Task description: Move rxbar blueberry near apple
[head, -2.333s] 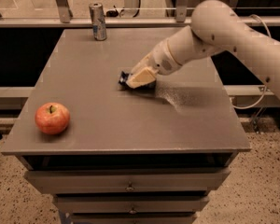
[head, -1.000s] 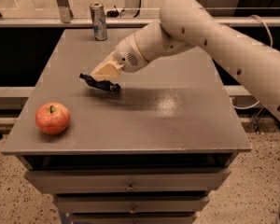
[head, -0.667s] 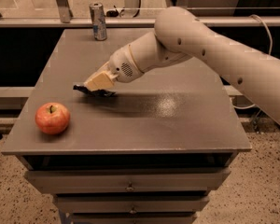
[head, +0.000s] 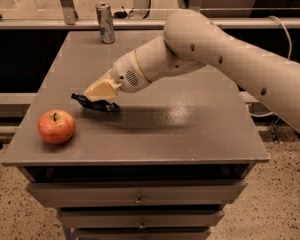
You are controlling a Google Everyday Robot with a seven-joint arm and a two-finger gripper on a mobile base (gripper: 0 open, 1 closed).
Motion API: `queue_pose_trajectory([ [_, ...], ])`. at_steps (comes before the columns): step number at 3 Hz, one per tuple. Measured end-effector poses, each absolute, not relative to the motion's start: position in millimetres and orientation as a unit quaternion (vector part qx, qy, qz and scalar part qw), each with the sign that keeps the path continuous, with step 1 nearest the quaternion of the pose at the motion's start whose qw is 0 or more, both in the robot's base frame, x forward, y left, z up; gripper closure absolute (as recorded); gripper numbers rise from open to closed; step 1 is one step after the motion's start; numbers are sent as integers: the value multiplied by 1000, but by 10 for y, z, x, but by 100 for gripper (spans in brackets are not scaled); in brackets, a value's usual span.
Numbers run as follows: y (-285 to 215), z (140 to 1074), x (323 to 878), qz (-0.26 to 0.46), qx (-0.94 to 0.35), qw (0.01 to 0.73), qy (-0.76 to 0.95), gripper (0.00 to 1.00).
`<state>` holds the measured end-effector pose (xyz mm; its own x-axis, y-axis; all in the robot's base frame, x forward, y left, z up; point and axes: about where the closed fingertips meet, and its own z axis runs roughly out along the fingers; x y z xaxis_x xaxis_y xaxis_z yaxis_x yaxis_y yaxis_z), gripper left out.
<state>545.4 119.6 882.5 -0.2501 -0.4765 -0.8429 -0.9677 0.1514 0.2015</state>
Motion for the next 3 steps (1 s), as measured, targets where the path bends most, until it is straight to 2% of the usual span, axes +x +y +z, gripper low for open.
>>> queue_pose_trajectory([
  [2,1235,8871,5336,392,-524,313,689,56],
  [3,1215,8871,5337,394,-522,312,689,24],
])
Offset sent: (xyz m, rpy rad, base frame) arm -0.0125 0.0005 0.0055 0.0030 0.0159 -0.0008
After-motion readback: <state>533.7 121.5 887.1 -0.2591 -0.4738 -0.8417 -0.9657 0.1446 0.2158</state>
